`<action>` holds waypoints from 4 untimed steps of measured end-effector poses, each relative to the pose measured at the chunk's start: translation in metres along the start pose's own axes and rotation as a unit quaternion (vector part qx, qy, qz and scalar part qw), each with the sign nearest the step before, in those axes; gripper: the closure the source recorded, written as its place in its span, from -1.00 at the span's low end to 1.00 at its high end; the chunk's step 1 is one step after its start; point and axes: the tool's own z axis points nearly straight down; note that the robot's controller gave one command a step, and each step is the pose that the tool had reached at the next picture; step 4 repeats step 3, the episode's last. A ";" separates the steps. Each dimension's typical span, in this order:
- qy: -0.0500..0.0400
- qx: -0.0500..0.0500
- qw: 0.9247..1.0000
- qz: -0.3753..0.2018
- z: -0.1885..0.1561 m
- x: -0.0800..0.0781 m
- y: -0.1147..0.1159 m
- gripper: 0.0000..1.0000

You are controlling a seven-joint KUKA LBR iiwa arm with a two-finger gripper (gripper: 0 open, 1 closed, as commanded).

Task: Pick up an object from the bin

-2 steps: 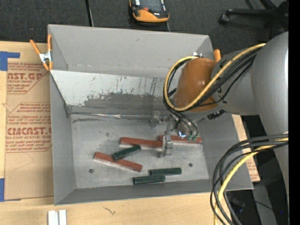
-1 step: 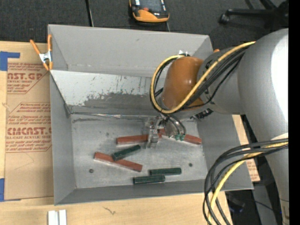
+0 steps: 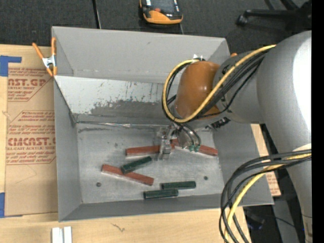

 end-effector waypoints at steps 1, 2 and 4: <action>0.002 0.000 1.000 0.000 -0.003 0.001 0.000 1.00; 0.006 0.000 1.000 0.000 -0.021 0.003 0.000 1.00; 0.001 0.000 1.000 0.000 -0.040 0.000 0.000 1.00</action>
Offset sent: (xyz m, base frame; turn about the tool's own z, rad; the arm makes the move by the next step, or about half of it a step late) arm -0.0001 0.0002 0.0537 0.0000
